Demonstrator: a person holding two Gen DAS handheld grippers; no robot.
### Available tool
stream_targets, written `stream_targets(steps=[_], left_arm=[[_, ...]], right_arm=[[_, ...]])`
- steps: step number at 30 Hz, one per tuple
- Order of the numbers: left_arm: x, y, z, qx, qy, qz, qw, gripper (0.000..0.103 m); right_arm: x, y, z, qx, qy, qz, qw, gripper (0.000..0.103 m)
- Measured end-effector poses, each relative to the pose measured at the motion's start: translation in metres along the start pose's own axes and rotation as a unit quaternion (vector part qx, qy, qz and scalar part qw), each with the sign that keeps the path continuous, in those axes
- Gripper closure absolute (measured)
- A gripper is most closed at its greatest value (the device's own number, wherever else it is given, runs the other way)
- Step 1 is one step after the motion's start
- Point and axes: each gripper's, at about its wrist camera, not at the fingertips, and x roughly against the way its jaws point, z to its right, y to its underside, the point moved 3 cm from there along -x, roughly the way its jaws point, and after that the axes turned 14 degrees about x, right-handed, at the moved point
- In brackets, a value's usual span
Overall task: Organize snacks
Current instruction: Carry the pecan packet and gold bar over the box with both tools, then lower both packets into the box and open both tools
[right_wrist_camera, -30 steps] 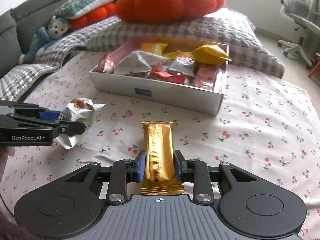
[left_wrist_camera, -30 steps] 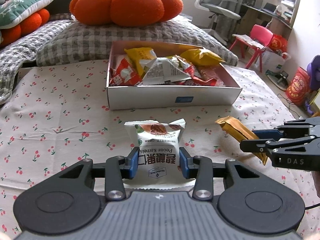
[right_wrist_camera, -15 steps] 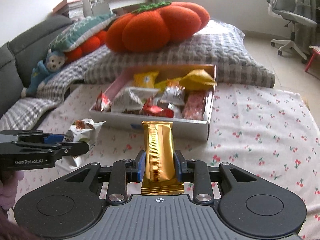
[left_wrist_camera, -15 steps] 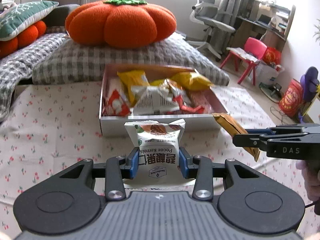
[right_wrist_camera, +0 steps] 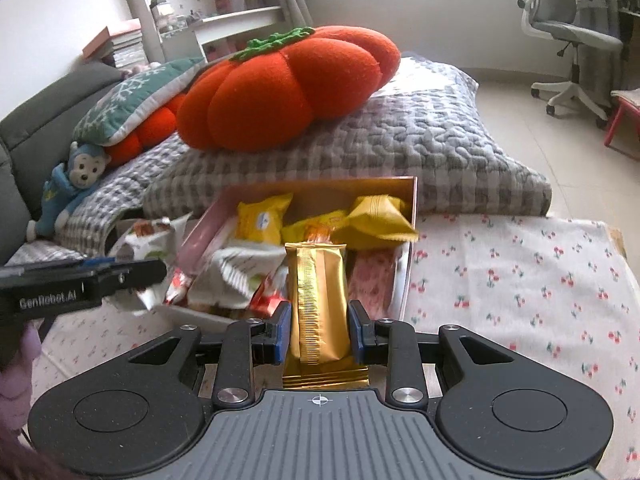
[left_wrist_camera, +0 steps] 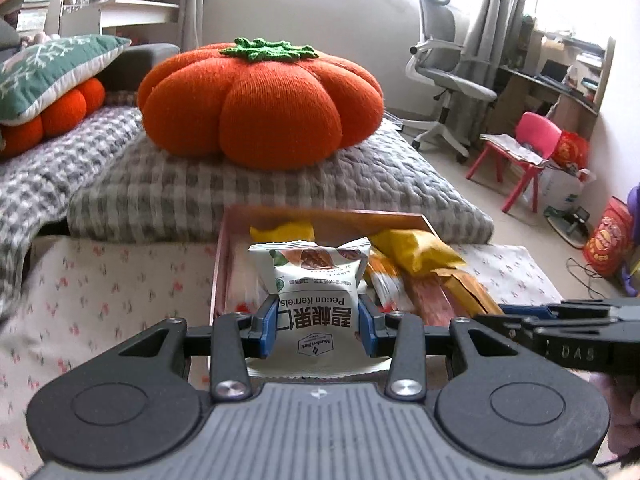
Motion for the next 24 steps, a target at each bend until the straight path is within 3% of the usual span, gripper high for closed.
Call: stream_targets(steps=[11,18,24], left_arm=[[-0.041,-0.015,-0.013,0.006,-0.047,-0.02,0.9987,0.066],[-0.053,-0.013,-0.001,-0.048,-0.077,-0.013,0.9958,0.066],[-0.061,-0.019,-0.006,-0.048,-0.079,-0.015,0.9956,0.065]], right_arm=[[-0.033,-0.009,0.006,-0.001,0.001,-0.015,1.0,0.075],[-0.045,-0.006,0.003,0.003,-0.001,-0.024,1.0,0.075],[-0.047,-0.01,0.003,0.005,0.008,-0.023,1.0,0.075]])
